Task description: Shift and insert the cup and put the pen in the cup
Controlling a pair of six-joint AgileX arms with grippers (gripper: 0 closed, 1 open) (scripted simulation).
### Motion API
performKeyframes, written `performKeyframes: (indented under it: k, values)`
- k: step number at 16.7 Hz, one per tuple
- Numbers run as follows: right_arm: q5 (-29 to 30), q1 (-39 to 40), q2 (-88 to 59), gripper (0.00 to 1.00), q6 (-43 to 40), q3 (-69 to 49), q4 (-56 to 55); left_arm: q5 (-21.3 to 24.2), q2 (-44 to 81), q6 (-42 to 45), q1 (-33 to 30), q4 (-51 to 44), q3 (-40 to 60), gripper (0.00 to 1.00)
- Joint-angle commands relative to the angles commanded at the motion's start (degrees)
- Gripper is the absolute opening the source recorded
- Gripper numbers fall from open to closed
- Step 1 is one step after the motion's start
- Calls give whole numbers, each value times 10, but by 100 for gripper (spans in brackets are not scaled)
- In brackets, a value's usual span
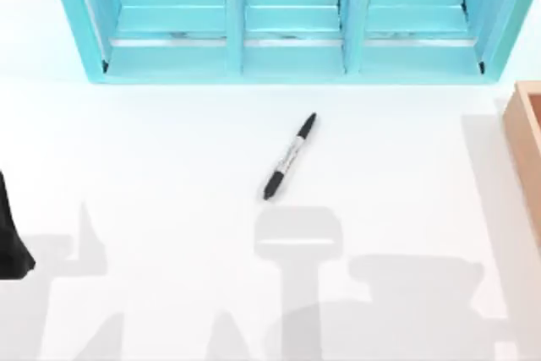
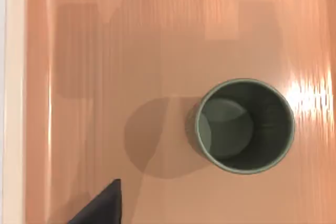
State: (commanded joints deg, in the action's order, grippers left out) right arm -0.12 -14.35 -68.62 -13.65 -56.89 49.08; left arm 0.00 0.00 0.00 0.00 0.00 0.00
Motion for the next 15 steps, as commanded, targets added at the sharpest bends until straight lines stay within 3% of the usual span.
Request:
performKeyframes:
  k: [8, 15]
  values:
    - [0, -67, -310, 100, -65, -271, 224, 0, 0, 0, 0, 0, 0, 100]
    - [1, -77, -352, 100, -75, -314, 255, 0, 0, 0, 0, 0, 0, 100]
